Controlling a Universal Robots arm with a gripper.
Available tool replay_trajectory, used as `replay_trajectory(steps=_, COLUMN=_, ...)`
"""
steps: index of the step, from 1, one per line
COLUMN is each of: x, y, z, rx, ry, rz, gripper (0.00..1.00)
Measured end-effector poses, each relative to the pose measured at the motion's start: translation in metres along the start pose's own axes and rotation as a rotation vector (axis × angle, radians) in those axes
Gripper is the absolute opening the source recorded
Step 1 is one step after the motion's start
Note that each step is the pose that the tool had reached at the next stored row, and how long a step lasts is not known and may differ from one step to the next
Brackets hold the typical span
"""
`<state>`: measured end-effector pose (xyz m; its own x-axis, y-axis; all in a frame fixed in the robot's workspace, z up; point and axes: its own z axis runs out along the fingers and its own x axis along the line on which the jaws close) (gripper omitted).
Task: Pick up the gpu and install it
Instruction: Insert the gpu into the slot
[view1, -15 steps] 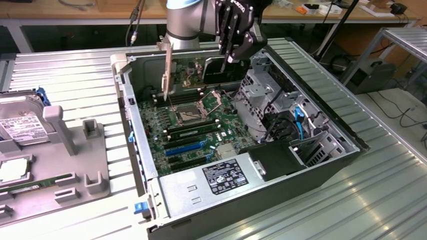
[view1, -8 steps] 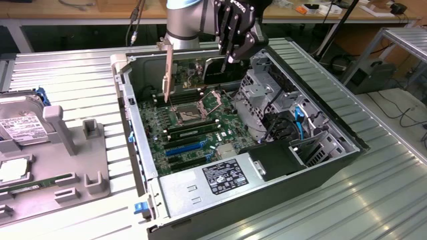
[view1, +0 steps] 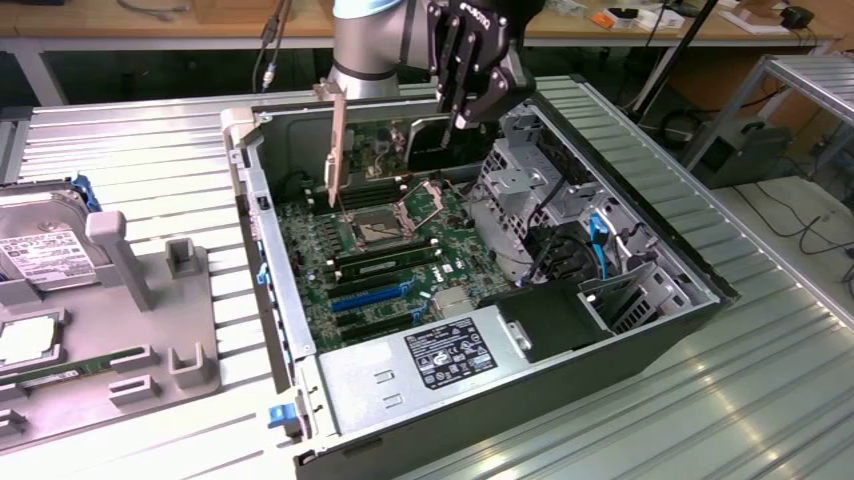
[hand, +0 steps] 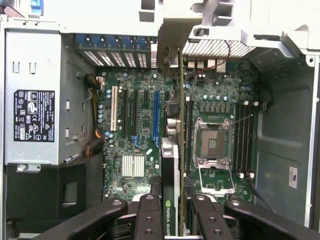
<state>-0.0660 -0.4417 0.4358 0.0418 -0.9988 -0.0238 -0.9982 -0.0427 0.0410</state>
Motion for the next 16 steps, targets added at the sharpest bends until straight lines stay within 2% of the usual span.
replay_trajectory(steps=16, x=-0.0008, y=-0.0003, z=0.0056, rx=0.0001, ry=-0.0001, rz=0.0, gripper=0.27)
